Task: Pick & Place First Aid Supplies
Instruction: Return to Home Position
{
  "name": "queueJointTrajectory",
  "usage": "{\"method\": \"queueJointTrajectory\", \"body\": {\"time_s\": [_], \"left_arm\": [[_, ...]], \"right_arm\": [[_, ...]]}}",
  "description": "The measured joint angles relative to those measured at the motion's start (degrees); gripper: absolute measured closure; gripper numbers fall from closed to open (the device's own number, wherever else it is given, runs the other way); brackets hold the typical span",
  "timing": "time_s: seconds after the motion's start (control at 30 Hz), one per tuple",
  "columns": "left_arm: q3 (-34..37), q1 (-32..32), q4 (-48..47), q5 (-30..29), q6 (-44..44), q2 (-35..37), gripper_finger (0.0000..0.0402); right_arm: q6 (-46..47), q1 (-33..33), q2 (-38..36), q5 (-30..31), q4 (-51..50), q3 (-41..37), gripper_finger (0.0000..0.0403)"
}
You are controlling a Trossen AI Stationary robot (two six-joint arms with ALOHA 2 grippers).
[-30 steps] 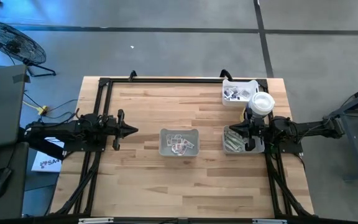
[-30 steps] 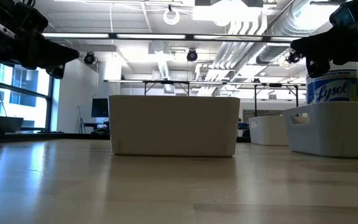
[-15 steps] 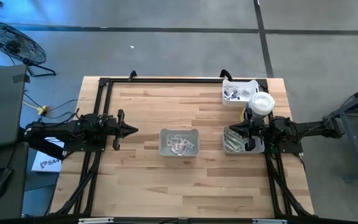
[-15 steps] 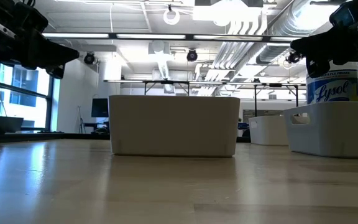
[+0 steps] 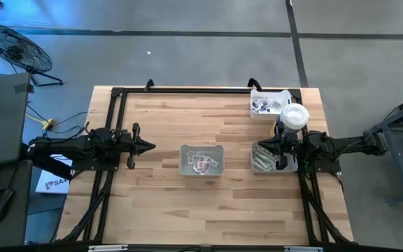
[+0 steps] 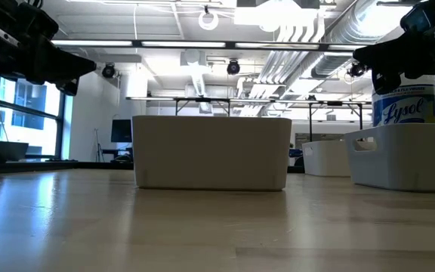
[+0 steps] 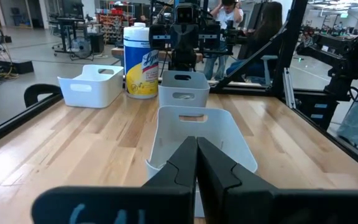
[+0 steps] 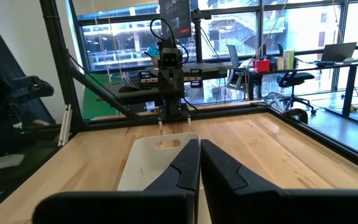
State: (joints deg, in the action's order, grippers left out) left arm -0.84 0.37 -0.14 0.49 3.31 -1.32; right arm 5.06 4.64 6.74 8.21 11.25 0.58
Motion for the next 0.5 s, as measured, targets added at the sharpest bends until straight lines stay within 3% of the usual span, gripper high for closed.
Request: {"method": "queueJointTrajectory", "body": {"time_s": [0.5], "left_arm": [[0.0, 0.0, 0.0, 0.0, 0.0, 0.0, 0.0401]], "right_arm": [[0.0, 0.0, 0.0, 0.0, 0.0, 0.0, 0.0396]]}}
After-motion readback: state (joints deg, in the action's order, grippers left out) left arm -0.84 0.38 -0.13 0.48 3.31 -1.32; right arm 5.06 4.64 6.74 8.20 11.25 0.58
